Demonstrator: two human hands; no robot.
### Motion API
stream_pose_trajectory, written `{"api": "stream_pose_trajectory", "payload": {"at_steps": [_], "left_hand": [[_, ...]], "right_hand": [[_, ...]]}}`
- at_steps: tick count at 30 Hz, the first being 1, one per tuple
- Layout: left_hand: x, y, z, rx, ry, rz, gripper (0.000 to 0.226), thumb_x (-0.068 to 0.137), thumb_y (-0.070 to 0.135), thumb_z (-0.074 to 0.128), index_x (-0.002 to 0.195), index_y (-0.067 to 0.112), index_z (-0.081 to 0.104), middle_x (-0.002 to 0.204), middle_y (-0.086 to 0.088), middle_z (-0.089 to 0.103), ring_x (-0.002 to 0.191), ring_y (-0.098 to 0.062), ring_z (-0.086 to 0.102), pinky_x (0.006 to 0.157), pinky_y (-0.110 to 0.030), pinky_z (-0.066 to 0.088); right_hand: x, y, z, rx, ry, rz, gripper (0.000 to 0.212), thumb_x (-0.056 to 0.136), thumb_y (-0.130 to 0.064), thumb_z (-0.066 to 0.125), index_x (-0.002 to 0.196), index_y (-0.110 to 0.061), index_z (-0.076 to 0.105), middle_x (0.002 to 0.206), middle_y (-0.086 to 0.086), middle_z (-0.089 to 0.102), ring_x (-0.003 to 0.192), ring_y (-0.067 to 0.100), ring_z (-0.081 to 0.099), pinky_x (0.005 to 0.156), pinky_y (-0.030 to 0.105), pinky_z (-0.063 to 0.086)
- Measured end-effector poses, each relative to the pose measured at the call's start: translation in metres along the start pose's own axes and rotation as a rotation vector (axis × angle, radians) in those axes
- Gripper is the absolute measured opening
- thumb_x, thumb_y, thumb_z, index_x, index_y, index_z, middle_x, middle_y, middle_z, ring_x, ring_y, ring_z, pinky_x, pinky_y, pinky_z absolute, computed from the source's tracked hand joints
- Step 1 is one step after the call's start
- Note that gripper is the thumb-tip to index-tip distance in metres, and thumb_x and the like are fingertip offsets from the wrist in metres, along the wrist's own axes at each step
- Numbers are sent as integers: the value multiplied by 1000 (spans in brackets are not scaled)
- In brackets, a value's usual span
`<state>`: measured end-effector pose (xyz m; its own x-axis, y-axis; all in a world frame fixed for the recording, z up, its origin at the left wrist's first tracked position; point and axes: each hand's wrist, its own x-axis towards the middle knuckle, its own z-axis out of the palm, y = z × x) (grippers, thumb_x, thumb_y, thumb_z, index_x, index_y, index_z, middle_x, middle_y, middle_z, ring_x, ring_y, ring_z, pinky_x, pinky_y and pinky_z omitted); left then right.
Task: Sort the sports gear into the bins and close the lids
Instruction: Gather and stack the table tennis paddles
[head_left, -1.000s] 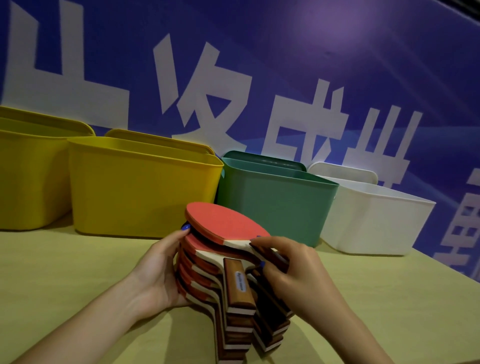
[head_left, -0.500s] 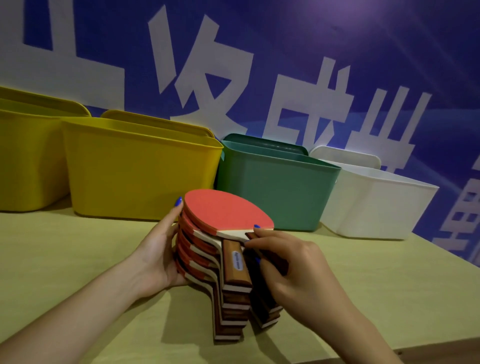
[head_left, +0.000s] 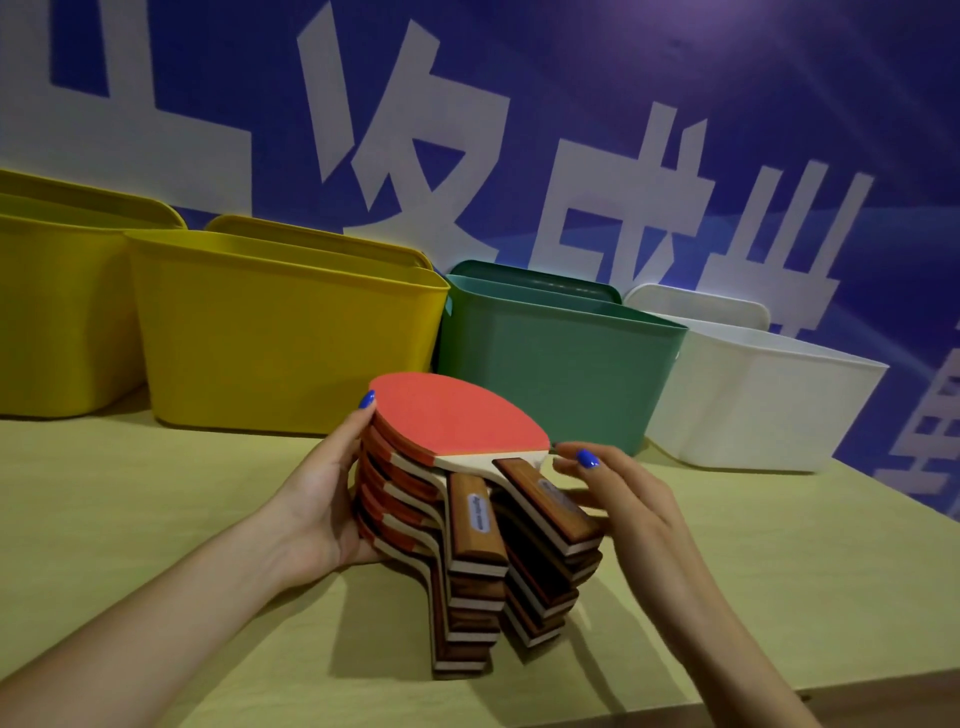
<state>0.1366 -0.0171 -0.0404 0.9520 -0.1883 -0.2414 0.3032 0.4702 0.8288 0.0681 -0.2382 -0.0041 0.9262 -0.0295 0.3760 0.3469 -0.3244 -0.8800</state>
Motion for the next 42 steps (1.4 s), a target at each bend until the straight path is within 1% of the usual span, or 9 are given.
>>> {"api": "stream_pose_trajectory", "payload": {"at_steps": [7,9,14,19,23,25,28,33,42], "left_hand": [[1,1,-1,12,-27,3,56,67,67,59,109,30,59,95,-19,73,85,-39,70,70,-51,56],[0,1,-1,28,-10,1,59,67,67,60,114,30,59,102,-20,70,89,-39,69,69,-49,56],[-3,0,2,19,2,-3,46,75,64,58,105,29,61,106,-21,67,93,-40,66,71,-48,55],[-3,1,3,21,10,-8,46,77,62,57,109,29,60,107,-21,66,94,-40,65,68,-48,55],[-3,0,1,30,6,2,44,78,62,56,106,28,59,104,-20,67,94,-39,65,69,-47,55],[-2,0,1,30,7,1,44,77,62,56,106,28,59,105,-20,67,94,-39,65,69,-47,55],[-1,1,1,26,13,-10,47,77,62,57,110,29,58,107,-20,66,95,-40,65,70,-48,55],[0,0,0,47,12,-3,54,75,63,59,117,29,58,108,-21,66,97,-41,65,72,-49,55],[-1,0,1,39,0,-5,61,70,61,61,121,29,56,110,-22,65,97,-41,64,70,-48,54]], "right_hand": [[-8,8,11,158,-6,229,24,91,-38,47,93,-29,69,73,-9,71,67,-1,64,64,25,45],[-14,12,16,294,32,301,28,92,-42,42,106,-31,63,88,-5,72,80,5,65,64,25,44],[-37,20,33,567,-1,302,60,44,-49,74,99,-27,65,77,-3,73,69,11,70,58,27,54],[-46,33,34,578,48,266,52,47,-46,68,98,-37,61,88,-8,71,81,11,70,56,24,52],[-50,30,37,443,74,134,85,32,-61,82,107,-30,57,99,-7,69,94,13,66,76,32,53],[-52,25,40,378,124,86,84,35,-67,81,105,-29,57,94,-10,69,86,1,65,69,20,52],[-47,22,44,359,234,45,53,57,-47,72,99,-18,59,79,-7,68,73,-2,63,61,14,50],[-42,33,48,196,338,18,17,77,-28,68,92,-32,62,87,-19,69,81,2,64,75,36,54],[-49,48,49,-22,226,-67,70,73,-1,74,114,-47,42,103,-28,62,99,-12,57,80,5,46]]}}
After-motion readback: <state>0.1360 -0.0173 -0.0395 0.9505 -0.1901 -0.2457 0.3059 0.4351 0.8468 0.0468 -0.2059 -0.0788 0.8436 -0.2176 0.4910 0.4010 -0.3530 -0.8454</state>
